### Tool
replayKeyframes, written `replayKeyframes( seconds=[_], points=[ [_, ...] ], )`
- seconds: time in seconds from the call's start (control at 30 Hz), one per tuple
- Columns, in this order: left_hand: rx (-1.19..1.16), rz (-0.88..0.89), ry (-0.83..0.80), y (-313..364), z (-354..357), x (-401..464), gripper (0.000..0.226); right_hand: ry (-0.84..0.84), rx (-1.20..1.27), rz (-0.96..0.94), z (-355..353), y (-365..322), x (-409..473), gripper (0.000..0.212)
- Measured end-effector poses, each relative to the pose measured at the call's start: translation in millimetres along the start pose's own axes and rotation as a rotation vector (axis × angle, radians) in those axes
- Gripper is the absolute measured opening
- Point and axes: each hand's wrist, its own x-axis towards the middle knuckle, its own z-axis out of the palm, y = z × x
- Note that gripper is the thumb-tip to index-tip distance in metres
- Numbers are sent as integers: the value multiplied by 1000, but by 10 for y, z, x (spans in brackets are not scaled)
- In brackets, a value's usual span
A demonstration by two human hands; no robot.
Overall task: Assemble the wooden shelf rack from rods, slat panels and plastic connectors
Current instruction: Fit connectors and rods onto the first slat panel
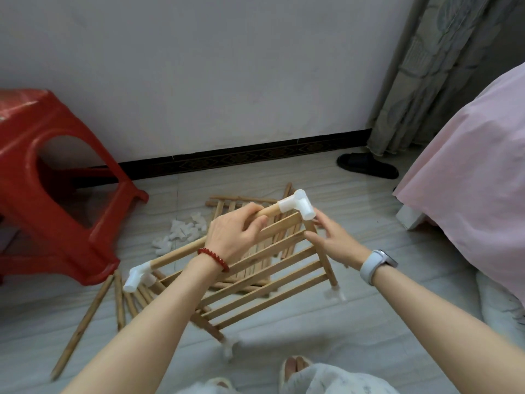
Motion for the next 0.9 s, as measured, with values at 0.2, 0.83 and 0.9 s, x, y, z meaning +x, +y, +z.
replayKeyframes(
  seconds=[0.2,0.83,0.9],
  points=[
    [-510,-153,-10,-205,-169,42,15,247,-48,-245,79,-464,282,25],
    [-530,-370,66,-407,195,-269,31,96,-710,-231,537,-409,124,25],
    [-523,-359,36,-414,171,-234,31,101,-706,-247,535,-401,107,25]
  ],
)
